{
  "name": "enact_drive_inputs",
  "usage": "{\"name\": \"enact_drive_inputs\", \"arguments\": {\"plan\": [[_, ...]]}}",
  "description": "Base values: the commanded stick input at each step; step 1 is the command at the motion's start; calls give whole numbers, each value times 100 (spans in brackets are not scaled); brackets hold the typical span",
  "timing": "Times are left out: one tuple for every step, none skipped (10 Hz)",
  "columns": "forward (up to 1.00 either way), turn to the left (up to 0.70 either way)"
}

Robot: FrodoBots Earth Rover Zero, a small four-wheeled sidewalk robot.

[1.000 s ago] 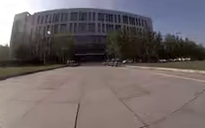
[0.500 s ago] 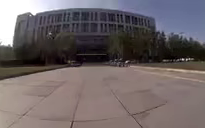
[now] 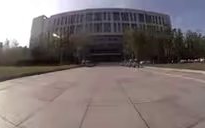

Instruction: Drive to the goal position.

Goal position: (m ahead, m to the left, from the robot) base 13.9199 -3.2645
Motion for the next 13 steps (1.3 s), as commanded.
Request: {"name": "enact_drive_inputs", "arguments": {"plan": [[100,1],[100,1],[100,1],[100,1],[100,1],[100,1],[100,1],[100,1],[100,1],[100,1],[100,1],[100,1],[100,1]]}}
